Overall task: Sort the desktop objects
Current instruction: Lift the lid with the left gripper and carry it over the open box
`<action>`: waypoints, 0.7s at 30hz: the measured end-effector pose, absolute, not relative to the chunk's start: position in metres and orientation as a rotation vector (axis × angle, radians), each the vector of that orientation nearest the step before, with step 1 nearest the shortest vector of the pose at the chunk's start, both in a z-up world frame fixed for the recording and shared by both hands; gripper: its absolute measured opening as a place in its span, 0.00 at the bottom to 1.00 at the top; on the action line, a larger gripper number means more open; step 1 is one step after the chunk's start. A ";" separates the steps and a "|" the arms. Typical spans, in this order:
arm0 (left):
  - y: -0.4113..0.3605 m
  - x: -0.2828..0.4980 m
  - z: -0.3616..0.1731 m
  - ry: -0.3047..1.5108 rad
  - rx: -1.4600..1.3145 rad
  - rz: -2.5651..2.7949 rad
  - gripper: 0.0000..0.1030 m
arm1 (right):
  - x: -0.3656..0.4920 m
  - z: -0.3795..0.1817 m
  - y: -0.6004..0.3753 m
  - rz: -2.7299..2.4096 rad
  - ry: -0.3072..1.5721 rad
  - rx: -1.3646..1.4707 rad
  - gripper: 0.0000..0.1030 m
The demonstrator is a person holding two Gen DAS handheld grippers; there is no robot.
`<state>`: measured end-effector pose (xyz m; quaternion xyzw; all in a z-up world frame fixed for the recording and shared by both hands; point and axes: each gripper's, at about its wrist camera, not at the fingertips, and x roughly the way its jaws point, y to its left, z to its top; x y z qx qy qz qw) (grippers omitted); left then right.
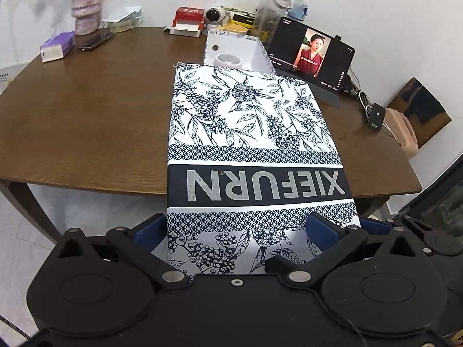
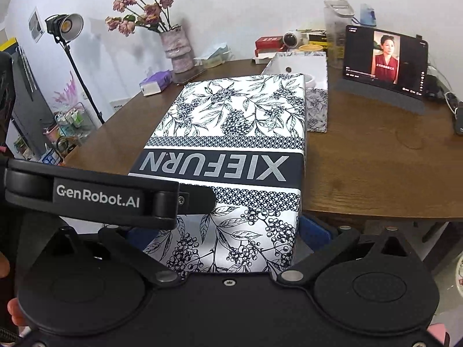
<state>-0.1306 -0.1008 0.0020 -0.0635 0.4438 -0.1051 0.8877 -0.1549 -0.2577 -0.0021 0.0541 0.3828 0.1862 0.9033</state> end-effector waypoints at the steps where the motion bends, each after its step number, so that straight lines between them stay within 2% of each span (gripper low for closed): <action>1: -0.102 -0.130 0.003 0.920 -0.130 -0.219 1.00 | -0.154 -0.002 -0.259 0.384 0.788 0.113 1.00; 13: -0.108 -0.100 0.016 0.866 -0.112 -0.243 1.00 | -0.121 0.008 -0.271 0.360 0.735 0.111 1.00; 21: -0.102 -0.045 0.020 0.831 -0.105 -0.256 1.00 | -0.062 0.010 -0.270 0.346 0.710 0.104 1.00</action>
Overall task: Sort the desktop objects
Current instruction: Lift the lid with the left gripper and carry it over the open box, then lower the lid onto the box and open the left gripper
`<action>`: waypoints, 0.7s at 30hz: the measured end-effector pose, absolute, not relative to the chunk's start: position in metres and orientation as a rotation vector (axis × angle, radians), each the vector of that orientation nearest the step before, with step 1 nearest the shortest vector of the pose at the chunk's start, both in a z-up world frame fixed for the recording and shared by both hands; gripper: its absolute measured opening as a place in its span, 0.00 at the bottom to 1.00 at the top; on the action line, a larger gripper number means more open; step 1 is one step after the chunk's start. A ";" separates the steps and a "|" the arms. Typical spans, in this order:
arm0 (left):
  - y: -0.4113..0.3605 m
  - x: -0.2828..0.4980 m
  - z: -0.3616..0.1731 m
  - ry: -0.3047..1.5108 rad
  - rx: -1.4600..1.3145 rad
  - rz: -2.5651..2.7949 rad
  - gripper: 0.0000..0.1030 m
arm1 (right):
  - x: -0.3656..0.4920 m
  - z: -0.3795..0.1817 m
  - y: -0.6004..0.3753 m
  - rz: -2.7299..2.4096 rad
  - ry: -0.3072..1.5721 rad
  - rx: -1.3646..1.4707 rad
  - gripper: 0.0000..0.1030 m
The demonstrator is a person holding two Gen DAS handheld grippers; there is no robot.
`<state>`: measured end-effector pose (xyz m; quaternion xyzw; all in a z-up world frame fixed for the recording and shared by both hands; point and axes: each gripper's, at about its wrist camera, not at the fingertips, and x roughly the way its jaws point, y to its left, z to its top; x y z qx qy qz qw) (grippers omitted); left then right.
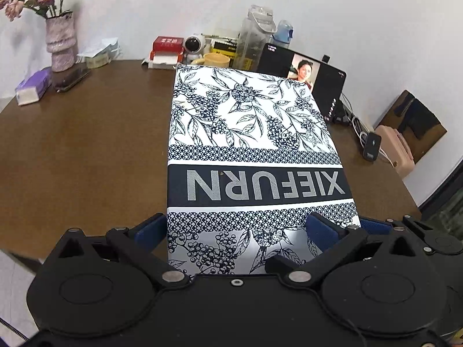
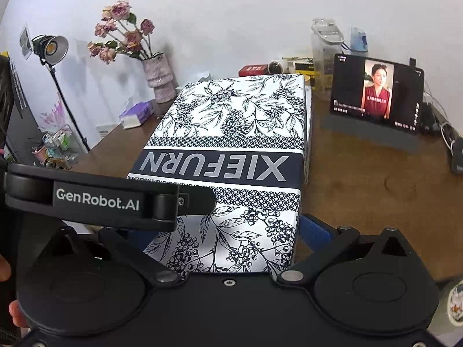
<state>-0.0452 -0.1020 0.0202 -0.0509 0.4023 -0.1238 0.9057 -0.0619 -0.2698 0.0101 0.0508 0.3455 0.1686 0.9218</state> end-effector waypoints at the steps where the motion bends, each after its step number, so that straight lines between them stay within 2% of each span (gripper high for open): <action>1: -0.100 -0.036 0.021 0.828 -0.106 -0.257 1.00 | -0.052 0.011 -0.269 0.345 0.706 0.103 1.00; 10: -0.081 0.062 0.024 0.808 -0.100 -0.270 1.00 | 0.052 0.009 -0.260 0.334 0.705 0.091 1.00; 21: -0.048 0.165 0.004 0.869 -0.105 -0.277 1.00 | 0.153 -0.015 -0.231 0.322 0.765 0.103 1.00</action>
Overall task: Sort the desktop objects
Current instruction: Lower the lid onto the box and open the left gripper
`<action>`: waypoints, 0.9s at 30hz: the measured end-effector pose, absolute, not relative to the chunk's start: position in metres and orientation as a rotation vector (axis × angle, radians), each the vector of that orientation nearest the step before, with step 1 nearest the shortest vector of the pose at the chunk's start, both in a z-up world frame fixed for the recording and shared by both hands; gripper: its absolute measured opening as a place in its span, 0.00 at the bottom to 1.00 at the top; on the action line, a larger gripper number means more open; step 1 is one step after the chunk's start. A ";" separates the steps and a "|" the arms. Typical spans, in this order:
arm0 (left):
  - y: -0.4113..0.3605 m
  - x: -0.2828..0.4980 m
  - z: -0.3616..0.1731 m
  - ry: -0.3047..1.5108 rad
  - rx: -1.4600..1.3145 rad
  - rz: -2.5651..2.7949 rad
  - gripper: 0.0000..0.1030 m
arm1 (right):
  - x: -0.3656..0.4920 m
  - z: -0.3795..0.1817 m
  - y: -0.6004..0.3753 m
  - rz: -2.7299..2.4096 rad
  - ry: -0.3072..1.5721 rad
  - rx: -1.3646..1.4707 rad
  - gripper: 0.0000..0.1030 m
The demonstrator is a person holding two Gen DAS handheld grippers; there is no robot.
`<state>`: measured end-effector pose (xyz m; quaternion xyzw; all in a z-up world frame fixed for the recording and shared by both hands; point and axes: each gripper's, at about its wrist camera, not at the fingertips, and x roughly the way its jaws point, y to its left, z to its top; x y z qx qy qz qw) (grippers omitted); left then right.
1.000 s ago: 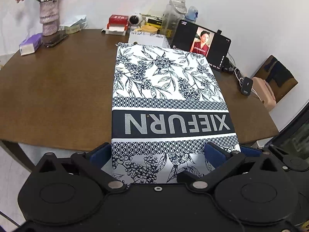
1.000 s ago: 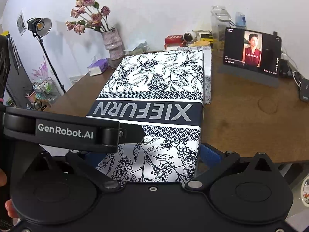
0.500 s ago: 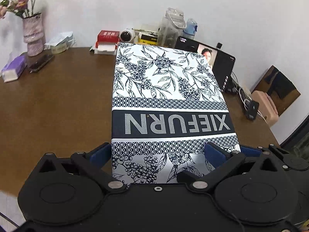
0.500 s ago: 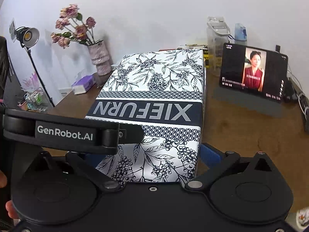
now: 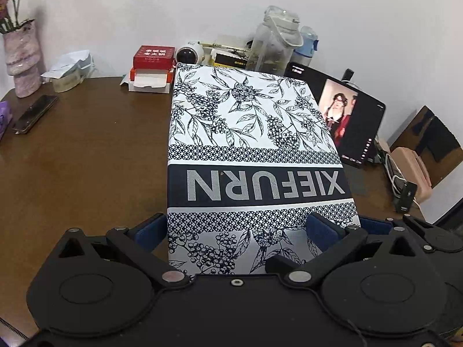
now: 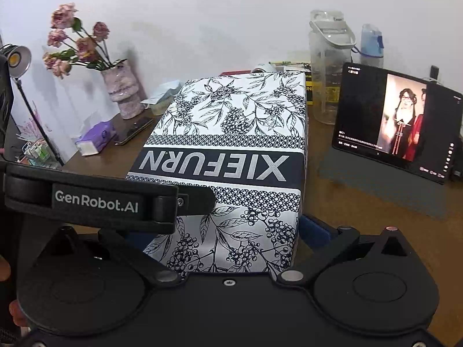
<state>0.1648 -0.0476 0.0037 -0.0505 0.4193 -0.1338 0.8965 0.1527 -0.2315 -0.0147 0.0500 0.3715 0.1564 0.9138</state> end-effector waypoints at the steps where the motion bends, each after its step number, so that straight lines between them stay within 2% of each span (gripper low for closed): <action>1: -0.046 0.172 0.002 0.874 -0.104 -0.278 1.00 | 0.160 -0.017 -0.228 0.320 0.770 0.104 1.00; 12: -0.038 0.239 -0.024 0.936 -0.107 -0.292 1.00 | 0.221 -0.042 -0.209 0.286 0.836 0.121 1.00; 27: -0.028 0.269 -0.045 1.017 -0.123 -0.262 1.00 | 0.255 -0.062 -0.221 0.287 0.898 0.155 1.00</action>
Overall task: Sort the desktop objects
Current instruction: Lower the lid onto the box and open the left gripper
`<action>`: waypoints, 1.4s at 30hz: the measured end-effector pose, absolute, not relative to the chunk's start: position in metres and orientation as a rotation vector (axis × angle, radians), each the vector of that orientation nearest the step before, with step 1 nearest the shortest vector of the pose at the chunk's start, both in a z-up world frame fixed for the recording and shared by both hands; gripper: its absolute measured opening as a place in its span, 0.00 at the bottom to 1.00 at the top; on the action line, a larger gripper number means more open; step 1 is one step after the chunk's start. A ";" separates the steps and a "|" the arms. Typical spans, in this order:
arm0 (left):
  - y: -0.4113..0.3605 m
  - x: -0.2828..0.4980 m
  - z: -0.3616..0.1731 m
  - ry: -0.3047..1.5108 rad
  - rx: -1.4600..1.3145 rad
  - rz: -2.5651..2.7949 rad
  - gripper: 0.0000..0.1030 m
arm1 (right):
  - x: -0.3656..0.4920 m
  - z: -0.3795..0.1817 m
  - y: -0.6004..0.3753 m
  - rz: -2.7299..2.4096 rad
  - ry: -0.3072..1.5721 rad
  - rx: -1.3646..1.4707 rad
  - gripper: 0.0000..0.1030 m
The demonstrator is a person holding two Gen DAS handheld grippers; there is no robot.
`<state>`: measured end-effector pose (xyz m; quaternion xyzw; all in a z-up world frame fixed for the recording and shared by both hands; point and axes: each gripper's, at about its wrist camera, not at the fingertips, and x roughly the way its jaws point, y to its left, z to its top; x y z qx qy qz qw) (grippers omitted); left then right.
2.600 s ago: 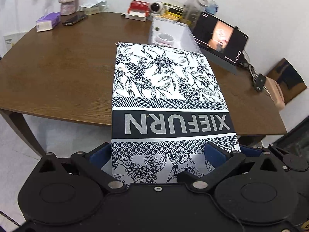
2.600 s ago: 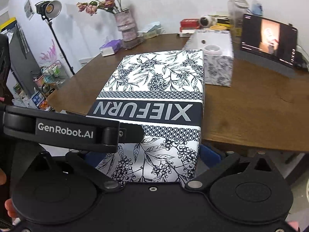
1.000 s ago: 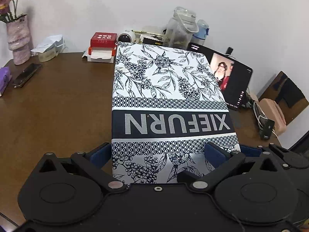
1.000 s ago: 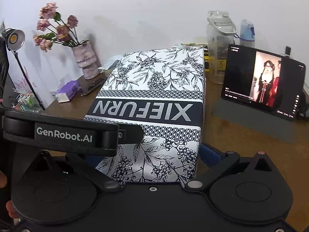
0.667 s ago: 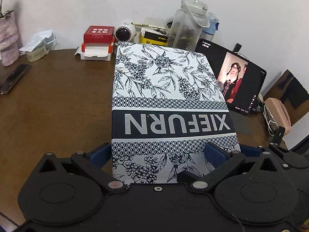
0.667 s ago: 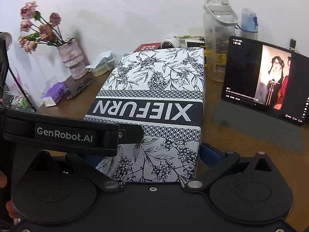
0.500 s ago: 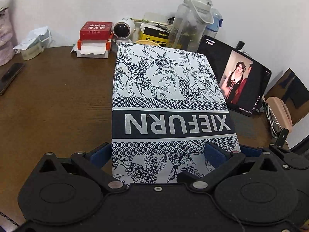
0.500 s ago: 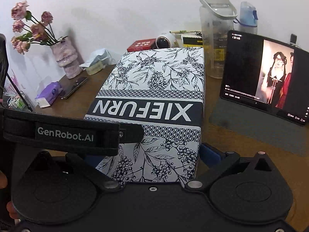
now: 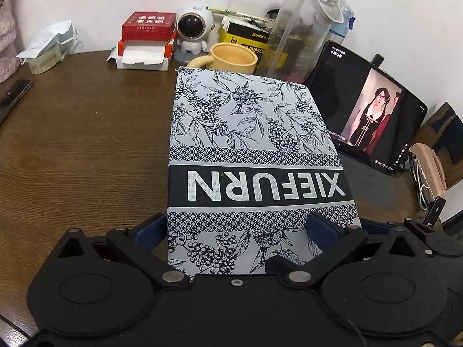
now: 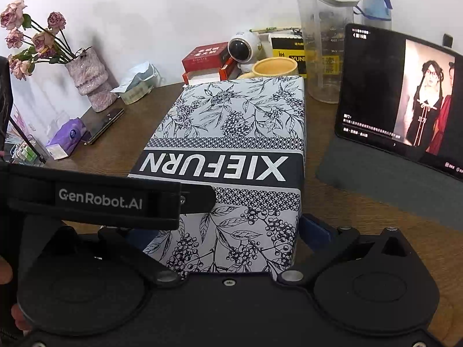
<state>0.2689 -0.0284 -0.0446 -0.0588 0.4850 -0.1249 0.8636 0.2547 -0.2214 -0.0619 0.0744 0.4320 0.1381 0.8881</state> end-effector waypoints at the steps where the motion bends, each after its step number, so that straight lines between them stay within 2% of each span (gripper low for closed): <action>1: -0.028 0.270 -0.046 1.022 -0.124 -0.261 1.00 | 0.256 -0.063 -0.223 0.287 0.902 0.159 1.00; 31: -0.032 0.284 -0.062 1.082 -0.084 -0.282 1.00 | 0.263 -0.079 -0.240 0.271 0.941 0.206 1.00; 36: -0.041 0.259 -0.043 0.974 0.044 -0.285 1.00 | 0.238 -0.061 -0.241 0.277 0.889 0.211 1.00; 42: -0.043 0.214 -0.009 0.874 0.054 -0.261 1.00 | 0.193 -0.033 -0.235 0.298 0.832 0.209 1.00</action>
